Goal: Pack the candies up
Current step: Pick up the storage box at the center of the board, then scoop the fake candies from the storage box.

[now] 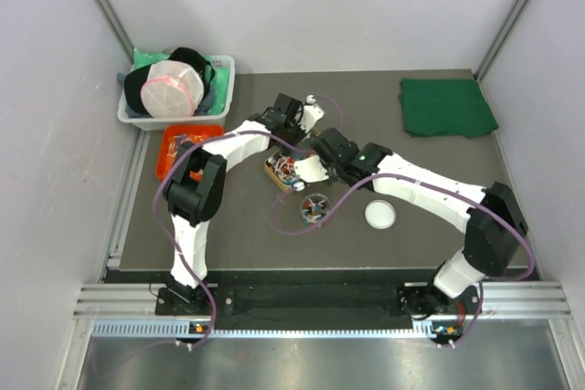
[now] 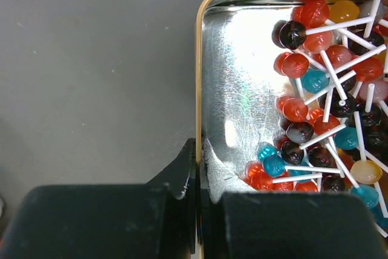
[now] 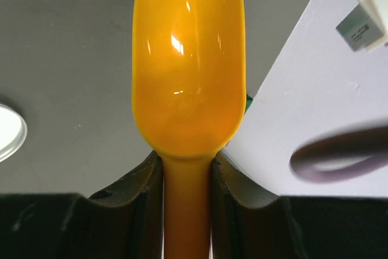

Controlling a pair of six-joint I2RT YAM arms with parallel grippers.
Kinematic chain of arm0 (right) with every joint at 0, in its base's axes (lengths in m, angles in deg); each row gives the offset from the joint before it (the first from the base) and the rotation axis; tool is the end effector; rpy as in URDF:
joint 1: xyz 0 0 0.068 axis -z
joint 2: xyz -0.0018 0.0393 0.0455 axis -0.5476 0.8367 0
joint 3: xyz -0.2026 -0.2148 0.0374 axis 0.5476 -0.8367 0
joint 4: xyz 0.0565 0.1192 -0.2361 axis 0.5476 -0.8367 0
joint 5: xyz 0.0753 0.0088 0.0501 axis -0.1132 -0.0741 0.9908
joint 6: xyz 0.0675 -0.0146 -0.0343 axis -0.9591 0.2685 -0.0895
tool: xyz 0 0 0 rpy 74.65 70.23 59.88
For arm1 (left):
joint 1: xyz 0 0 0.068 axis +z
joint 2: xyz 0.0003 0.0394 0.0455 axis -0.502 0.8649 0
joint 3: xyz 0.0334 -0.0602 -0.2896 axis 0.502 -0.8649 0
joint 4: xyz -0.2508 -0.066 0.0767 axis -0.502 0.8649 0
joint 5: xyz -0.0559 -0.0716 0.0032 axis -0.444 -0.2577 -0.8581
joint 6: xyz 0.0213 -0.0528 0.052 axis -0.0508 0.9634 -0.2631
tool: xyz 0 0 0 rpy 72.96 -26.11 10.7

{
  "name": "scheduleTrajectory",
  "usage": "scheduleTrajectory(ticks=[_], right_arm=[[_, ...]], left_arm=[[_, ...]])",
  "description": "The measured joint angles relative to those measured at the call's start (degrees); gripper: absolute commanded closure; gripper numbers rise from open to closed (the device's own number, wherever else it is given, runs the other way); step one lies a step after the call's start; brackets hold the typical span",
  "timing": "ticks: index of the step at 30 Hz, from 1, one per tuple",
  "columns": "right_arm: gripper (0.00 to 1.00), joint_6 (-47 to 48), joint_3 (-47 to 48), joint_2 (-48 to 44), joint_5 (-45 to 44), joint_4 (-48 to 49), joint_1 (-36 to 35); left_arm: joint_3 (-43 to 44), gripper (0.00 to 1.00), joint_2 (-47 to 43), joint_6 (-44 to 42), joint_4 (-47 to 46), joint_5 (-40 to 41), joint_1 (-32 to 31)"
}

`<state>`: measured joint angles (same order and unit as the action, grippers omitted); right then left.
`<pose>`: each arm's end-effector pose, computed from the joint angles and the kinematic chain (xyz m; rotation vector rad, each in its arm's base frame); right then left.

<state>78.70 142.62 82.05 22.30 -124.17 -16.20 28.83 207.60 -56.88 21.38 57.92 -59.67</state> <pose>0.2516 0.2490 0.2752 -2.0344 1.5157 -0.6933 0.4298 -0.2452 0.1897 1.0643 2.2217 -0.0902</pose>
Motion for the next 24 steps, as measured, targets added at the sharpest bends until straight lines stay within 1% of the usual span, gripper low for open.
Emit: scheduleTrajectory(ticks=[10,24], right_arm=[[1.0,4.24,2.99,5.84,-3.63,0.79,0.0],[1.0,10.38,6.32,12.76,-6.21,1.53,-0.04]], left_arm=[[-0.35,1.0,-1.49,-1.68,0.57,1.49,-2.21],[-1.68,1.0,-2.38,-6.16,0.33,2.67,-2.49]])
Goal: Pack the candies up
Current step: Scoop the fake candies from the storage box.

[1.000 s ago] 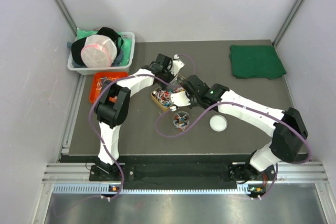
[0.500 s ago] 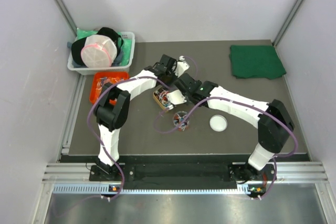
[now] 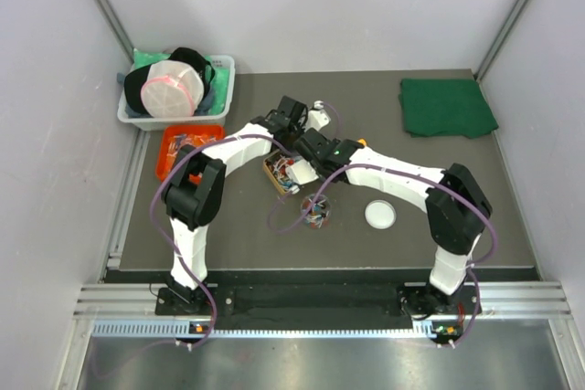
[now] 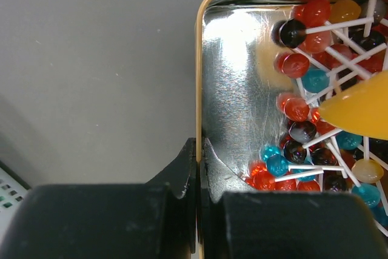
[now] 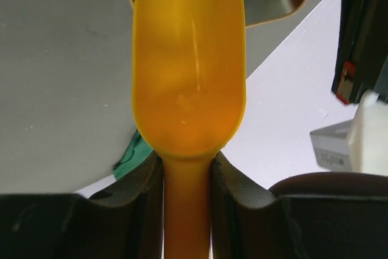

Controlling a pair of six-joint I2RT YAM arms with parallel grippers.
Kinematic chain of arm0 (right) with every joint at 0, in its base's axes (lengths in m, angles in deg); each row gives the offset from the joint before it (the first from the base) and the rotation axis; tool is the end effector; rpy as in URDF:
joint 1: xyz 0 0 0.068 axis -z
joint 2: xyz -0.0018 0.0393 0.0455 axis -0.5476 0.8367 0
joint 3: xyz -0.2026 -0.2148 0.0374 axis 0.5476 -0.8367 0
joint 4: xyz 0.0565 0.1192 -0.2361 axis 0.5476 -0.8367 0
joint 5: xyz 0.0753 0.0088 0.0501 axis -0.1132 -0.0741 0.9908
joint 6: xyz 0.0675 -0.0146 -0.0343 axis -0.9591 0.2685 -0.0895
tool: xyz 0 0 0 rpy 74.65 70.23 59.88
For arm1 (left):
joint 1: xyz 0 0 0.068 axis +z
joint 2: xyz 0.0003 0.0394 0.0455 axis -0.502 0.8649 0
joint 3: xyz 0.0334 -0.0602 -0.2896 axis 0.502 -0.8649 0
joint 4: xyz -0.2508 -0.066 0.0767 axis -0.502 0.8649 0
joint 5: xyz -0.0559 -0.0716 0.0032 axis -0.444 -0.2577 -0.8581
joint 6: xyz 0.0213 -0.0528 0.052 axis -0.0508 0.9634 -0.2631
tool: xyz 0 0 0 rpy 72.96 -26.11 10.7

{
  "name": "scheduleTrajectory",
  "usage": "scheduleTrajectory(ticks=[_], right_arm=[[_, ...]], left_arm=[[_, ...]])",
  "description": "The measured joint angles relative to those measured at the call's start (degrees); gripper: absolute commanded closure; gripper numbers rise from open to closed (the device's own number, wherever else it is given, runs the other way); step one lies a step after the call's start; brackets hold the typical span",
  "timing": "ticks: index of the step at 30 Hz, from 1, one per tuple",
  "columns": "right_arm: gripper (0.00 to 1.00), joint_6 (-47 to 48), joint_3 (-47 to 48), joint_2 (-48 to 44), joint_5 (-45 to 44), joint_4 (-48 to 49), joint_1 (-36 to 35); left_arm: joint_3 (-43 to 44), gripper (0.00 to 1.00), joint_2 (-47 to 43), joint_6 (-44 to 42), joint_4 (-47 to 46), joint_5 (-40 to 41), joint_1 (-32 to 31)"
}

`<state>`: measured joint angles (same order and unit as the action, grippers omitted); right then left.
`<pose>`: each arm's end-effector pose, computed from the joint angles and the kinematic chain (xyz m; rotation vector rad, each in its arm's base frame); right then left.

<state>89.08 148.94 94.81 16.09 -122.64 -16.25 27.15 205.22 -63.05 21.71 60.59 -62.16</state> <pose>0.2879 0.2824 0.2365 -2.2462 1.3883 -0.9037 0.4126 -0.2561 0.1988 1.2071 2.1376 -0.0053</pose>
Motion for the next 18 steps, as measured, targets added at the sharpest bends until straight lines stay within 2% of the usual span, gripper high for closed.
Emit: scheduleTrajectory(ticks=[10,18], right_arm=[[1.0,2.69,1.53,3.08,0.44,0.17,0.11],[1.0,1.92,4.02,3.72,3.02,-3.28,0.07]], left_arm=[[0.0,1.0,-0.26,-2.82,-0.2,-2.21,-0.07],[-0.11,1.0,-0.28,-2.89,-0.2,-2.54,-0.13]])
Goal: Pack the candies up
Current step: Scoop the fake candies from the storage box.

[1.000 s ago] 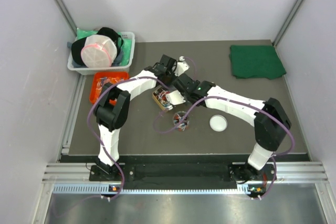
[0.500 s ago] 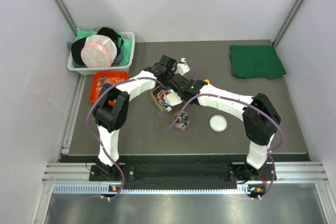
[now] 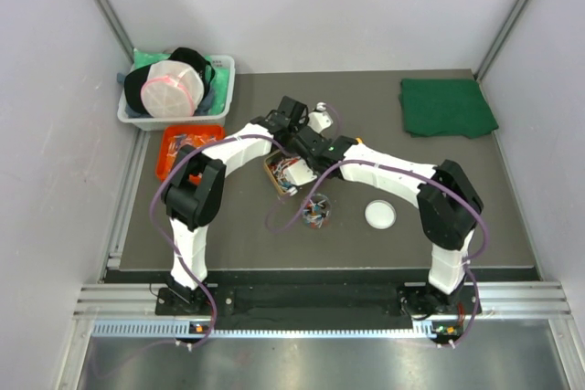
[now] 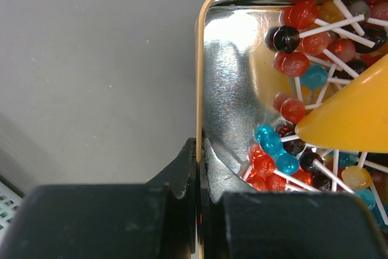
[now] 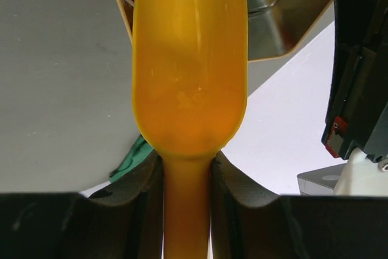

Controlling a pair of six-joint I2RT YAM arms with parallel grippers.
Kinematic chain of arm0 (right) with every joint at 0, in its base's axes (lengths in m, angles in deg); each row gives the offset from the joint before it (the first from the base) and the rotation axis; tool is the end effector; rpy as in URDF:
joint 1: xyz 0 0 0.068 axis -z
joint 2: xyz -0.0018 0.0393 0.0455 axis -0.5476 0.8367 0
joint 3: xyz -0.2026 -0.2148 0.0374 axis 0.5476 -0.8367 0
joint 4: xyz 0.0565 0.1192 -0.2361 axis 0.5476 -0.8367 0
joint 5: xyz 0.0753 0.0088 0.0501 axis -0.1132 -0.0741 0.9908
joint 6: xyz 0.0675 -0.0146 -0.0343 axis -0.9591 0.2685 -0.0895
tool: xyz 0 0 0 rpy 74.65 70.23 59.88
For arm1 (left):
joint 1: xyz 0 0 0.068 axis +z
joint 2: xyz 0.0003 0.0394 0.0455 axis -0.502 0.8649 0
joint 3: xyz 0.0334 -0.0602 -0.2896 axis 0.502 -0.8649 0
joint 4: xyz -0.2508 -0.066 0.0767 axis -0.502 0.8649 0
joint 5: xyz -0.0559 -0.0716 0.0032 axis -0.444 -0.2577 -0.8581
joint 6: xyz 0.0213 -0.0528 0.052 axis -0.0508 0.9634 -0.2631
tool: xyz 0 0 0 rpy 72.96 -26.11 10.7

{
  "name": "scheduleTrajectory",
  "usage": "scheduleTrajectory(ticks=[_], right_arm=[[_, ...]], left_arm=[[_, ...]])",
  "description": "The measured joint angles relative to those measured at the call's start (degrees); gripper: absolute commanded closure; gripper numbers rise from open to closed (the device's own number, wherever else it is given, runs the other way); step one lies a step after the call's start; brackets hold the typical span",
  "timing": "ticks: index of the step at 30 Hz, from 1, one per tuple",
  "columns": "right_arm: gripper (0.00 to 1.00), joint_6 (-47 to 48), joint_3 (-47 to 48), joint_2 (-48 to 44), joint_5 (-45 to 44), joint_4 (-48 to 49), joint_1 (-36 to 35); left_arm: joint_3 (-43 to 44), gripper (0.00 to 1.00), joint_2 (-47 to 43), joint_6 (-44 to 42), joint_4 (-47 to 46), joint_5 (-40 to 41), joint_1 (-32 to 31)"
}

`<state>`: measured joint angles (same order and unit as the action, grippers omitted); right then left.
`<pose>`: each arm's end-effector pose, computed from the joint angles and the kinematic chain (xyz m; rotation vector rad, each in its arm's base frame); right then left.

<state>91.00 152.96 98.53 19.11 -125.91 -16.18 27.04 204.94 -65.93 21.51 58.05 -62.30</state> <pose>0.2947 0.2941 0.2286 -2.3451 1.3517 -0.8434 0.4101 -0.2594 0.2007 1.2766 2.0898 -0.0387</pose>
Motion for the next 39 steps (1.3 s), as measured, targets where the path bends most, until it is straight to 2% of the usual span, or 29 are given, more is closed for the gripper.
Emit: scheduleTrajectory(ticks=[12,26,39], right_arm=[[1.0,-4.96,2.16,0.35,7.82,-4.52,1.53],[1.0,-7.48,0.57,0.39,14.27,-1.29,3.04],[1.0,-9.05,-0.61,1.05,14.86,2.01,2.27]], left_arm=[[-0.42,1.0,0.0,-0.39,0.24,-1.03,-0.61],[-1.62,1.0,-0.83,-0.5,-0.07,-1.16,-0.76],[-1.92,1.0,-1.05,-0.17,-0.07,-0.7,-1.33]])
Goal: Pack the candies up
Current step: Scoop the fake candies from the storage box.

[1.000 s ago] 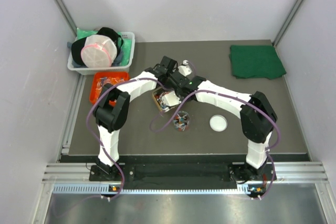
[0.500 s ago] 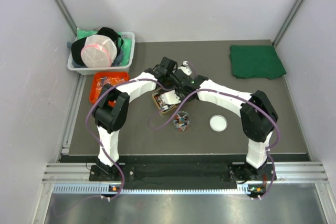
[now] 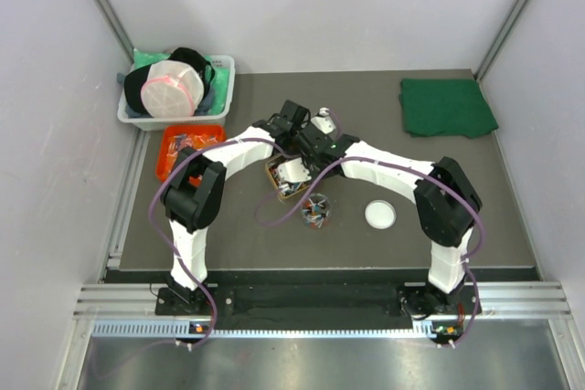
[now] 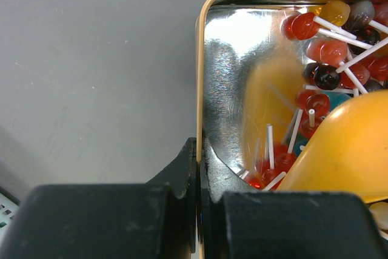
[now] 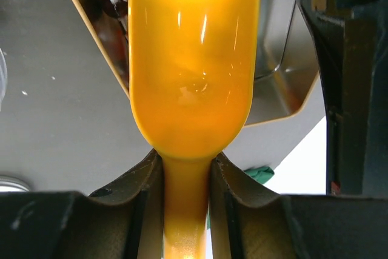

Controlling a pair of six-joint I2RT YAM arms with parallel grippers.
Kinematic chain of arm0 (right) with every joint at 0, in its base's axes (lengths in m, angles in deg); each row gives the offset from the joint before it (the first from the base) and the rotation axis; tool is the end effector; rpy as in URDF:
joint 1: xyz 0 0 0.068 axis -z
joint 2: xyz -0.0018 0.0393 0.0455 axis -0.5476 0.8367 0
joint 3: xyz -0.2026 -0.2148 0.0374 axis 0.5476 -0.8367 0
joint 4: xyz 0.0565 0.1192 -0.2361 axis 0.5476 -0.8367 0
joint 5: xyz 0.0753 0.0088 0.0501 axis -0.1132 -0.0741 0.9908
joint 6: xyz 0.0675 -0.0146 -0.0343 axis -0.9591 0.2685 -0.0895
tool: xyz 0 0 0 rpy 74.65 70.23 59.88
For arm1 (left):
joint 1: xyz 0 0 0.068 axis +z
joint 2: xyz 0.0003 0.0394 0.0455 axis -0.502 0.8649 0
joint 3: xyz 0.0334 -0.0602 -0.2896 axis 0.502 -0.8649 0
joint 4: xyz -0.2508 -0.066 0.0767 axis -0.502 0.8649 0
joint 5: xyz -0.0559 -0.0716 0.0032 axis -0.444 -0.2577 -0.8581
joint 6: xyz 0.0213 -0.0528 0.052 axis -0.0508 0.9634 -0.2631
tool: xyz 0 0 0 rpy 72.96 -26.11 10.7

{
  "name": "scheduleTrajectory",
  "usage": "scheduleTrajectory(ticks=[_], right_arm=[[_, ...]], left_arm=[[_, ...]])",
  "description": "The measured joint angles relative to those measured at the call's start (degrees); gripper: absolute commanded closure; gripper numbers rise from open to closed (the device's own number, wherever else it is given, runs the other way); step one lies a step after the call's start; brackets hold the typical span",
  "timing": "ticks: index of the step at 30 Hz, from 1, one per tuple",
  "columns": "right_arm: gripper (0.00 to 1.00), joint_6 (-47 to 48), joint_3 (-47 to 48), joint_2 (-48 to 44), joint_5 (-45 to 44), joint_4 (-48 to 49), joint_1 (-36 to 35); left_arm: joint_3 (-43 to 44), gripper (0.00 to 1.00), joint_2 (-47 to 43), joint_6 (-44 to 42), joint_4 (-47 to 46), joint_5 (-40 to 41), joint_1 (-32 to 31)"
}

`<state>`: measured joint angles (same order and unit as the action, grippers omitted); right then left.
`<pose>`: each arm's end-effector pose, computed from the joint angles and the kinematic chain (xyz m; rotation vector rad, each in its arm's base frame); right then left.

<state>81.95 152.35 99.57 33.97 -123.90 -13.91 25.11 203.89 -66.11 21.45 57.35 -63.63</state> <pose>0.2995 0.2982 0.2144 -2.2402 1.5021 -0.4589 0.3973 -0.2654 0.1978 1.3161 2.0824 -0.0624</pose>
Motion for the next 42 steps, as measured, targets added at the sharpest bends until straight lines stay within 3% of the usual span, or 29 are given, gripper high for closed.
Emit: scheduleTrajectory(ticks=[18,42], right_arm=[[1.0,-8.04,-0.96,0.79,5.44,2.25,-0.74],[1.0,-26.62,-1.36,1.11,10.71,3.19,-0.46]], left_arm=[[0.0,1.0,0.0,1.88,0.24,1.55,-0.02],[-0.02,1.0,0.0,4.0,1.16,1.46,0.11]])
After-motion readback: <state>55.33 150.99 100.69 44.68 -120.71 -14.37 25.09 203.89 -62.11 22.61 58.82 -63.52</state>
